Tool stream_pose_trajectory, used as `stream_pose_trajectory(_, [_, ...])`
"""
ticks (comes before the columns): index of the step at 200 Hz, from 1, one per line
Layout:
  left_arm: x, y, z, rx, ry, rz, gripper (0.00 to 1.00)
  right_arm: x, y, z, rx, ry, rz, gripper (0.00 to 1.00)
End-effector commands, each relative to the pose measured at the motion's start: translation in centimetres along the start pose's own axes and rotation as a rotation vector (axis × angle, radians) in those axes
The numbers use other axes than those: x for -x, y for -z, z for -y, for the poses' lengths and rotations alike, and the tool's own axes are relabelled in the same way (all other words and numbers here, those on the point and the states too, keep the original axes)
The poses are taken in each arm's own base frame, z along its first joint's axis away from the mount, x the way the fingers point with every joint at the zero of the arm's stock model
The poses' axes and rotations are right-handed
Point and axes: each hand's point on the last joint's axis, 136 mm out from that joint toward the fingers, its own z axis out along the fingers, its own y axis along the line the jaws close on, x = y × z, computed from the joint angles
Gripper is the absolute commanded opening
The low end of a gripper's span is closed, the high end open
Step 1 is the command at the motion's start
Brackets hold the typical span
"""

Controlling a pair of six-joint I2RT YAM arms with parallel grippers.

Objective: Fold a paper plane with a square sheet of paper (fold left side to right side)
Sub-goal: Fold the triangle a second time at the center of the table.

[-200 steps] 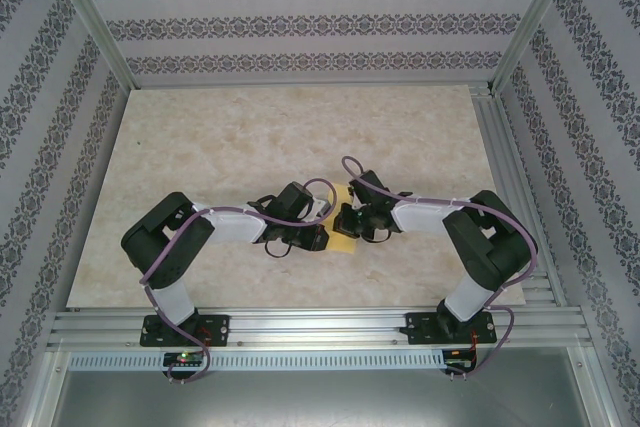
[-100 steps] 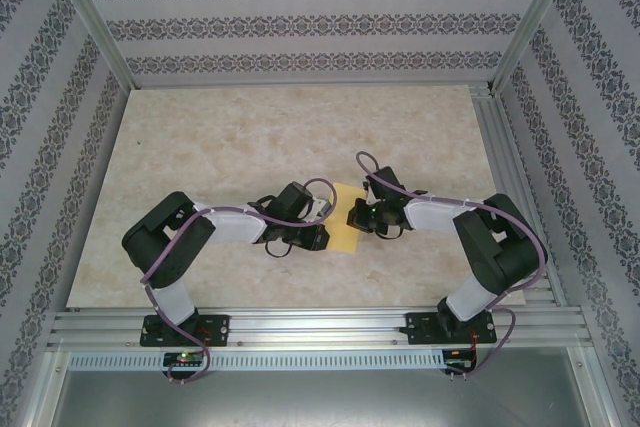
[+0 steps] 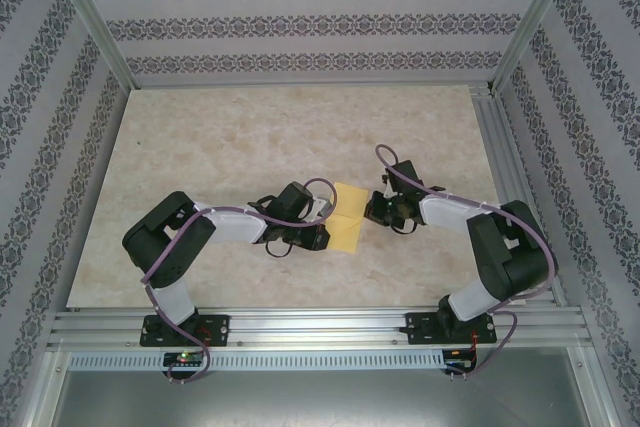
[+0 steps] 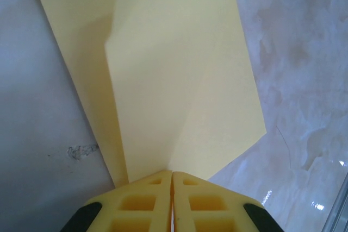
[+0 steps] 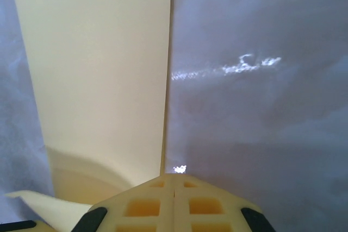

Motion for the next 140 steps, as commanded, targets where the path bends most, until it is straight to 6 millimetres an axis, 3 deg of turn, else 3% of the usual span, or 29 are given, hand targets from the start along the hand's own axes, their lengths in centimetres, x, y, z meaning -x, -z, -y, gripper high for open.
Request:
stream_pose_trajectory(1, [-3.1,-0.7,-1.7,0.055,0.025,-0.094,0.11,0.3,1.4,-1.1,0.013,0.026,0.040,0.05])
stream_pose_trajectory(26, [-3.0,-0.6,-1.6,0.053,0.023,-0.089,0.11,-0.5,1.6,-3.1,0.055,0.036,0.032,0.05])
stream_pose_trajectory(64, [-2.8,-0.5,-1.5,0.051,0.019,-0.086,0.11,-2.5,-0.1,-5.4,0.105,0.039,-0.020,0.05])
stream_pose_trajectory(108, [-2.8,-0.5,-1.4,0.050,0.017,-0.087,0.12,-2.4,-2.1,-5.2,0.084,0.054,-0.048,0.05])
stream_pose_trajectory(140, [-2.6,-0.4,-1.3,0.050,0.015,-0.084,0.12,-2.4,-3.0,-3.7,0.007,0.063,-0.069,0.05])
